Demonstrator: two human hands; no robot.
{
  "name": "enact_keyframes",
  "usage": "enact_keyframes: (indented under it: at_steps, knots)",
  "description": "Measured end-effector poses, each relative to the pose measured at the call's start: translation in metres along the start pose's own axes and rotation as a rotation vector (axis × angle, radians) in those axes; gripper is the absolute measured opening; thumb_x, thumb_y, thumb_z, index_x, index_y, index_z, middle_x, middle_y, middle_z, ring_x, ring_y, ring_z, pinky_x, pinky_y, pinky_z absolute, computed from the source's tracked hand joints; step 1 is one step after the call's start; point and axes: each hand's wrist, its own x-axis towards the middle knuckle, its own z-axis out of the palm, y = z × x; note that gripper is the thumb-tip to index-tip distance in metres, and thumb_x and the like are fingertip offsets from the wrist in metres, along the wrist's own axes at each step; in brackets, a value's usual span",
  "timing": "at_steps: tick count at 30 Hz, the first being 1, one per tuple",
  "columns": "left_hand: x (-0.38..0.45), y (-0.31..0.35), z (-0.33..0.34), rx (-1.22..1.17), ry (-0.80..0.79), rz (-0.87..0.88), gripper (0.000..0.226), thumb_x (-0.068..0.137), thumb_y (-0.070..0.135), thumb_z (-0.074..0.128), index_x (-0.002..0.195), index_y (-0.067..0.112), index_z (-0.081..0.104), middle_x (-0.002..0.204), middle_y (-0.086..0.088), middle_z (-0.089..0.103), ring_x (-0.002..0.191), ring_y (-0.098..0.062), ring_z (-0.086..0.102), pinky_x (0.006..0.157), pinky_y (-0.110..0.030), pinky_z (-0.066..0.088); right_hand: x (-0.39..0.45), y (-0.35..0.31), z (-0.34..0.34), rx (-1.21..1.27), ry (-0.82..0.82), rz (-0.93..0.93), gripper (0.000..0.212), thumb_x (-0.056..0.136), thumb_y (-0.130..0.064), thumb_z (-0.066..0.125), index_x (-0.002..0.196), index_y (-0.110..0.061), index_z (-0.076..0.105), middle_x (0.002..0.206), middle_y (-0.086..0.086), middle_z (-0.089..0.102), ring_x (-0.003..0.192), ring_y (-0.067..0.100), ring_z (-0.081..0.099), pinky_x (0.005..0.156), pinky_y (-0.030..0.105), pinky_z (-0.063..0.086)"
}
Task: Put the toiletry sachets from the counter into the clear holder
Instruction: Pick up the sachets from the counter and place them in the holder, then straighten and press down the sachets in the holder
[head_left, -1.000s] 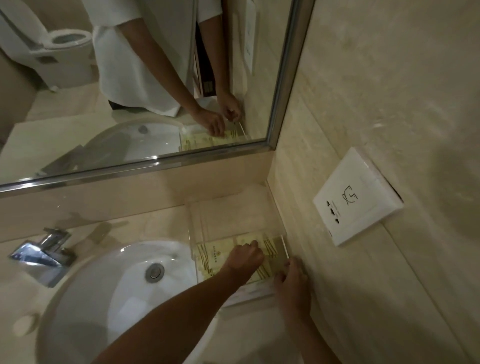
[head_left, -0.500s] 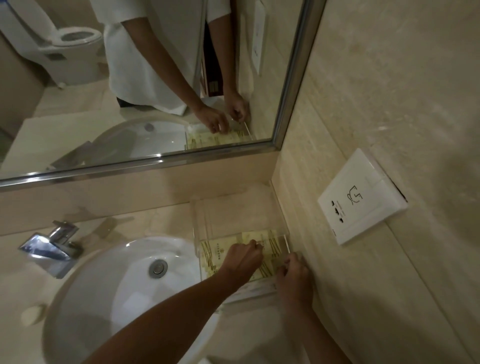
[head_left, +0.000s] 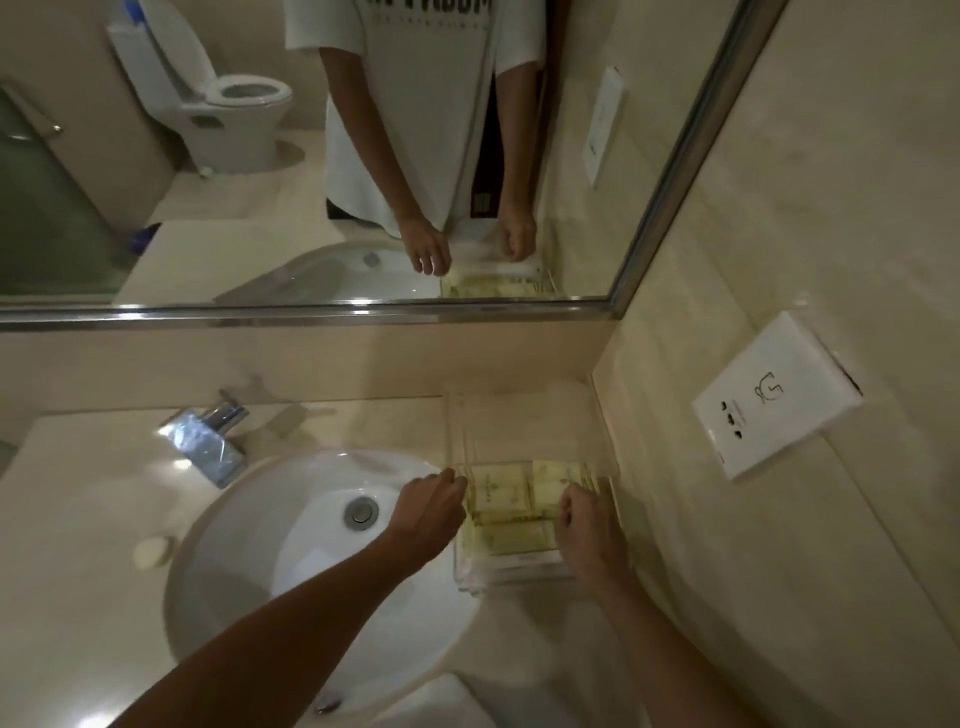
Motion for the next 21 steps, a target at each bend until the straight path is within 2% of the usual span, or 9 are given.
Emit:
enact_keyframes:
  at_steps: [3,7,12,15,18,21]
  knots:
    - [-0.027,-0.026,-0.006,0.019,-0.001,-0.079,0.015,0.084,0.005,0.044,0.092,0.006,0.057,0.093,-0.010,0.061,0.076,-0.031,0.061,0.052,-0.032,0.035,-0.008,-0.026,0.005,-0.027,-0.029,-0.127,0.010,0.090,-0.013,0.047,0.087,-0.016,0.056,0.089,0.004,0.061,0.080,0.023,0.059,0.061,0.027,0.033]
    - [-0.065,-0.058,-0.004,-0.025,0.044,-0.169,0.020,0.078,0.002,0.046,0.091,0.005,0.060,0.090,-0.013,0.064,0.076,-0.035,0.062,0.061,-0.036,0.042,-0.026,-0.062,0.018,-0.050,-0.080,-0.230,0.013,0.093,-0.015,0.043,0.092,-0.015,0.056,0.094,0.003,0.058,0.080,0.021,0.057,0.062,0.027,0.036]
    - [-0.112,-0.104,-0.002,-0.068,0.077,-0.259,0.023,0.075,0.003,0.051,0.095,0.008,0.063,0.087,-0.011,0.066,0.071,-0.033,0.063,0.058,-0.035,0.044,-0.051,-0.107,0.043,-0.063,-0.191,-0.333,0.015,0.092,-0.015,0.045,0.095,-0.016,0.059,0.101,0.003,0.062,0.091,0.023,0.060,0.067,0.026,0.037]
    - [-0.139,-0.133,-0.004,-0.029,0.049,-0.282,0.006,0.071,0.004,0.060,0.075,0.008,0.060,0.072,-0.011,0.062,0.059,-0.033,0.060,0.050,-0.033,0.040,-0.064,-0.137,0.057,-0.067,-0.241,-0.365,0.018,0.089,-0.015,0.045,0.100,-0.017,0.060,0.103,0.002,0.061,0.094,0.021,0.060,0.070,0.027,0.042]
    - [-0.166,-0.166,0.000,-0.021,0.027,-0.349,0.003,0.067,0.005,0.059,0.069,0.006,0.057,0.071,-0.013,0.061,0.060,-0.036,0.060,0.050,-0.033,0.038,-0.079,-0.168,0.076,-0.074,-0.294,-0.417,0.019,0.090,-0.017,0.048,0.104,-0.016,0.060,0.105,0.002,0.060,0.092,0.020,0.061,0.073,0.028,0.046]
    - [-0.192,-0.199,0.003,0.010,-0.010,-0.373,0.012,0.058,0.007,0.067,0.062,0.011,0.057,0.063,-0.009,0.060,0.054,-0.032,0.061,0.048,-0.031,0.042,-0.093,-0.197,0.095,-0.074,-0.323,-0.475,0.020,0.092,-0.021,0.049,0.109,-0.017,0.059,0.108,0.002,0.060,0.095,0.019,0.061,0.074,0.023,0.041]
